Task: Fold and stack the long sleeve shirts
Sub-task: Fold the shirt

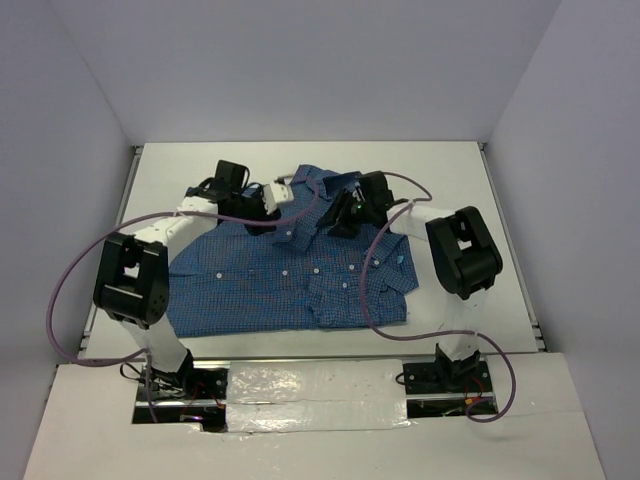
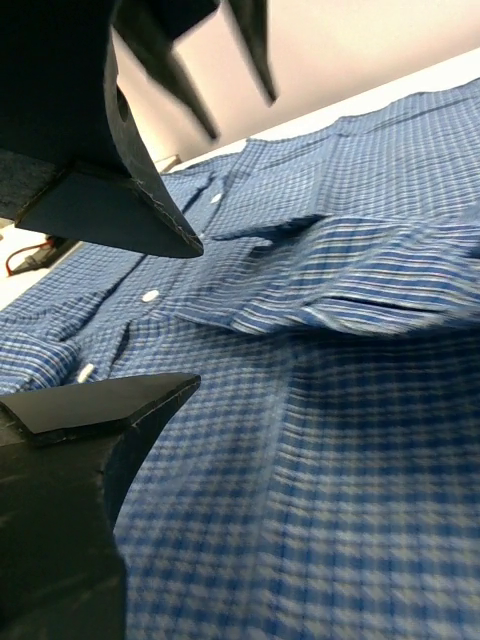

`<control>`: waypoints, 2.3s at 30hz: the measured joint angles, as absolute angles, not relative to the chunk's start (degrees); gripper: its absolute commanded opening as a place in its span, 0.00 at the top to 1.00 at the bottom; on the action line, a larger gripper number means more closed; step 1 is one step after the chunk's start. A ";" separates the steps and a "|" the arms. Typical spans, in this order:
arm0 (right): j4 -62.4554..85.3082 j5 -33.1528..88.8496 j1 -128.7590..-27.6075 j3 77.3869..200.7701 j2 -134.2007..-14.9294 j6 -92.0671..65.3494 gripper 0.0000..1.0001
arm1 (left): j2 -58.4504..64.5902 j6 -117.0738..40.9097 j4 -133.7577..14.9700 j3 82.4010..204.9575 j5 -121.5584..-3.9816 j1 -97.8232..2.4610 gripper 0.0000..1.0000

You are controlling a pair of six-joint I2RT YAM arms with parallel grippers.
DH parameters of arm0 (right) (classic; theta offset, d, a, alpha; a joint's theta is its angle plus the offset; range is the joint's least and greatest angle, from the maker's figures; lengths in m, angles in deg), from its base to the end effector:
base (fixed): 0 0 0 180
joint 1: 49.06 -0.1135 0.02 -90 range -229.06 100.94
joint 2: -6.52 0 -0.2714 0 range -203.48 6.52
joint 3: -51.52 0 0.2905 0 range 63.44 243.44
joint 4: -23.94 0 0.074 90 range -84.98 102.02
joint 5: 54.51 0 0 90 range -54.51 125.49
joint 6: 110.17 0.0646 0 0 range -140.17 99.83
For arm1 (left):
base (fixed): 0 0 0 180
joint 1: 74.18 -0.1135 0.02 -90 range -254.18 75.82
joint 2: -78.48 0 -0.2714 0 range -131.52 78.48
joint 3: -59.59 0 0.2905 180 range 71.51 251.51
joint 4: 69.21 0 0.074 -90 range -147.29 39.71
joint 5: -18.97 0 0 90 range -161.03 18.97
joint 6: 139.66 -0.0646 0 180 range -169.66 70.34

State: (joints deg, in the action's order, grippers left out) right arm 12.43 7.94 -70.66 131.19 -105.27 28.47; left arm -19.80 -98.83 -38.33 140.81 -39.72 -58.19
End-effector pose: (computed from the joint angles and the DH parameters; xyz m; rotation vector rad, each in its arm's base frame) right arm 0.4184 0.1978 0.1205 0.3310 2.5055 1.1233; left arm 0.3977 -0.1489 0.2009 1.4287 1.7814 -0.3605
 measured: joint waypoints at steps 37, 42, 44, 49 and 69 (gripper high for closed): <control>16.51 12.59 -78.18 130.84 -109.29 35.20 0.46 | -32.13 -38.88 -43.57 144.30 -45.27 -60.97 0.46; 16.56 12.62 -78.20 130.88 -109.29 35.22 0.50 | -32.85 -38.85 -44.27 144.28 -45.27 -60.57 0.47; 16.64 12.66 -78.27 130.95 -109.38 35.29 0.59 | -33.36 -38.85 -44.60 144.28 -45.27 -60.22 0.47; 16.86 12.70 -78.68 130.95 -109.73 35.53 0.83 | -34.58 -38.68 -45.76 144.30 -45.12 -59.83 0.48; 15.14 7.41 -78.42 130.60 -99.13 30.92 1.00 | -20.98 -79.03 -31.62 147.52 -36.27 -59.39 0.16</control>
State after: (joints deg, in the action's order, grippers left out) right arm 15.14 7.41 -78.42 130.60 -99.13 30.92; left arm -20.98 -79.03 -31.62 147.52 -36.27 -59.39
